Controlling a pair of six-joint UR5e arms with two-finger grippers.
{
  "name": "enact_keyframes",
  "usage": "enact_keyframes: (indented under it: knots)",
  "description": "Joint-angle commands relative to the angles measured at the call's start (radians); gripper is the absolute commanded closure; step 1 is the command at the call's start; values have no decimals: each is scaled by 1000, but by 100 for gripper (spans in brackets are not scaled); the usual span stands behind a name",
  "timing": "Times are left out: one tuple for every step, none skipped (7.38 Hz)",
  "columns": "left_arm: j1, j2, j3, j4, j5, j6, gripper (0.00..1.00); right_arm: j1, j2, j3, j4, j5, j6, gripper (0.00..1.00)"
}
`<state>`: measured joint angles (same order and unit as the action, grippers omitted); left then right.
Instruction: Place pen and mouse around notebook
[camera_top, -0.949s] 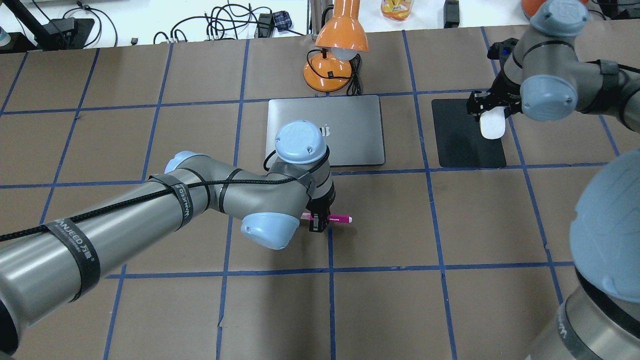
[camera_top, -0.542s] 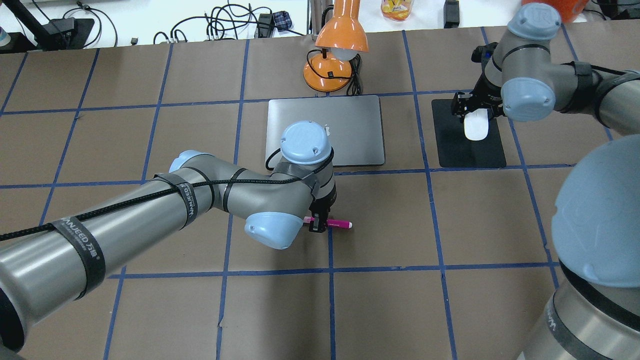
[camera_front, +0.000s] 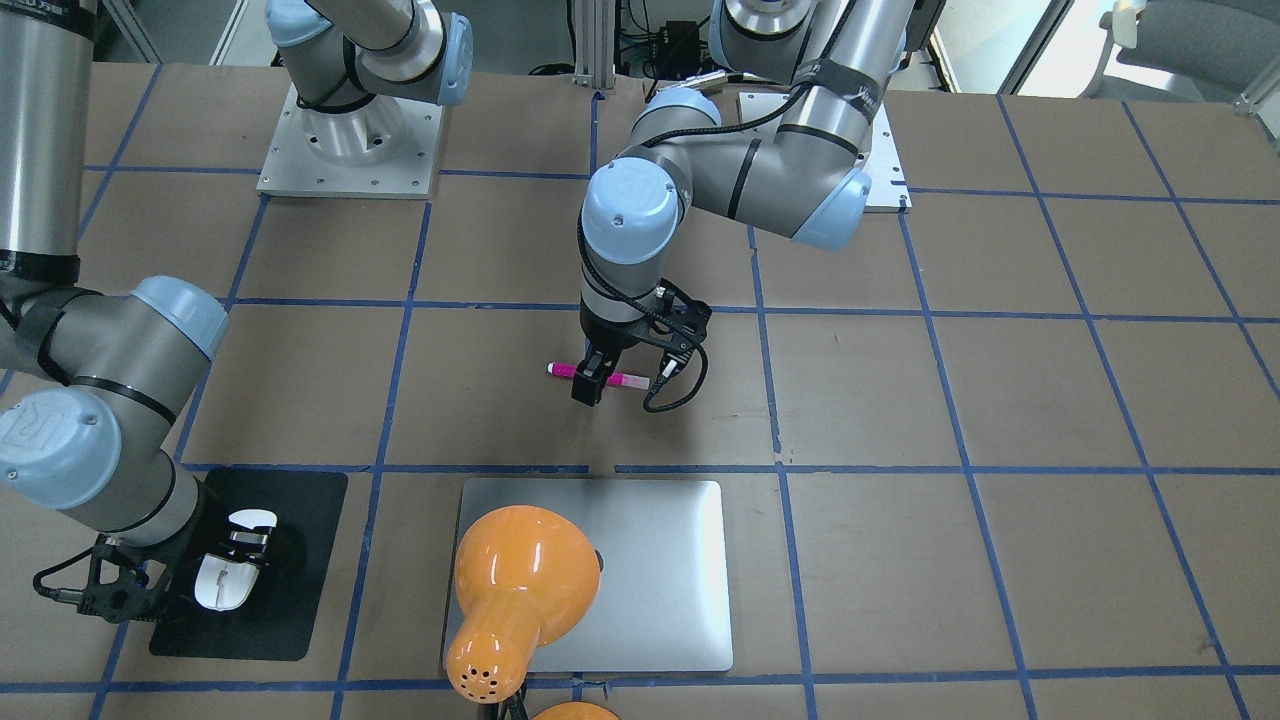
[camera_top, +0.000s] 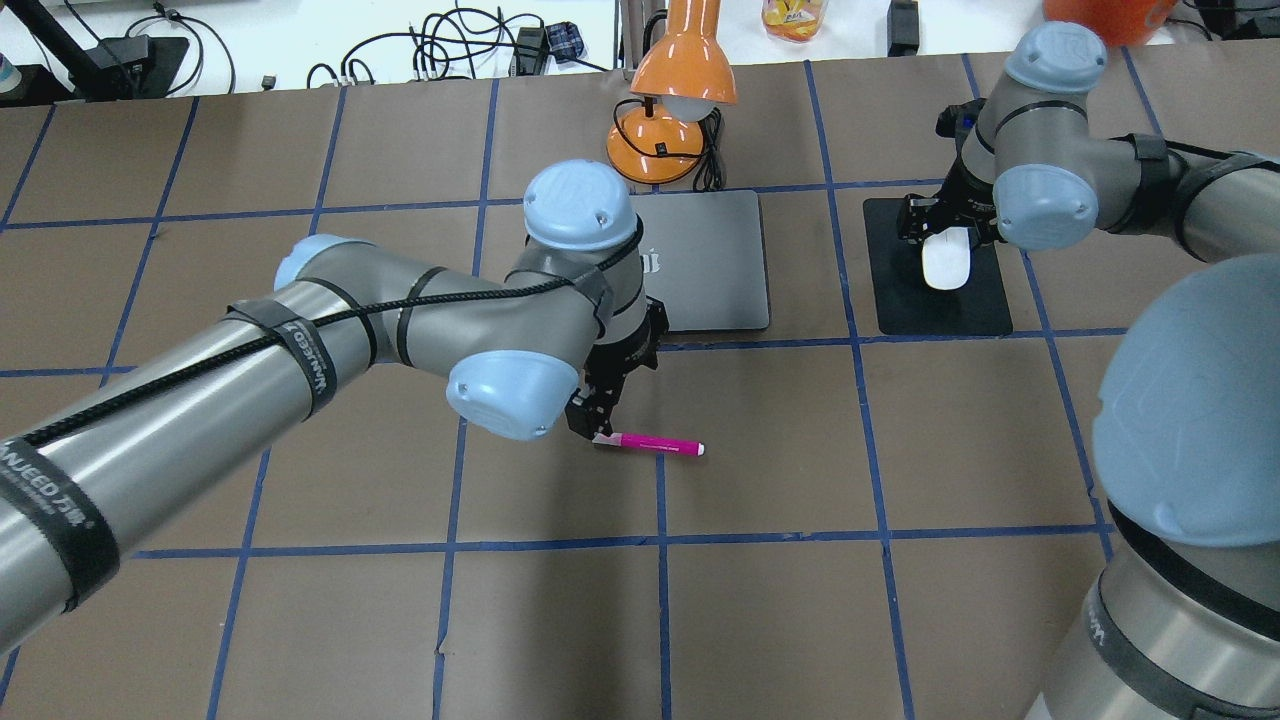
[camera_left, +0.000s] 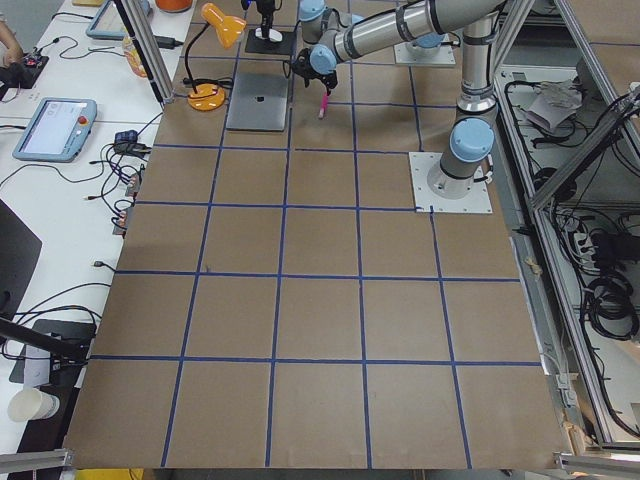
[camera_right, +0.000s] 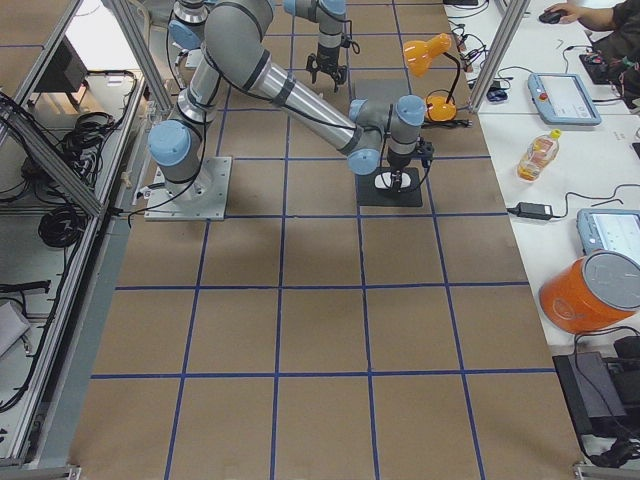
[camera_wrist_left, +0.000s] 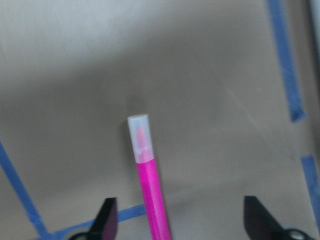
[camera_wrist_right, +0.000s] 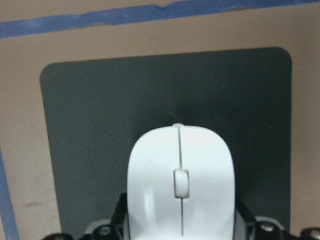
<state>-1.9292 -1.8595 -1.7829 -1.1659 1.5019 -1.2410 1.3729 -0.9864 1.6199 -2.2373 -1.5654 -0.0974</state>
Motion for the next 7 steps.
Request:
enact_keyframes:
  knots:
    - [90,109,144,-347,-6,499,0,-2,2,0,-28,-1,-8,0]
    - [131,156,181,-468,0,716,5,-2,-6,0,-25,-1,-2,0]
    - [178,218,187,-516,8,929,9,-3,-26,-5,-10,-11,-2,0]
    - [241,267,194,-509,6,1109,8,-2,-81,-9,43,-13,-2,0]
    - [306,299,198,-491,5,1258,6,0,-156,-9,152,-13,-2,0]
    - [338,312,198,-427,6,1291,0,2,-251,-8,277,-12,1,0]
    - [337,313,183,-358,8,1295,0,3,-343,-8,394,-7,1,0]
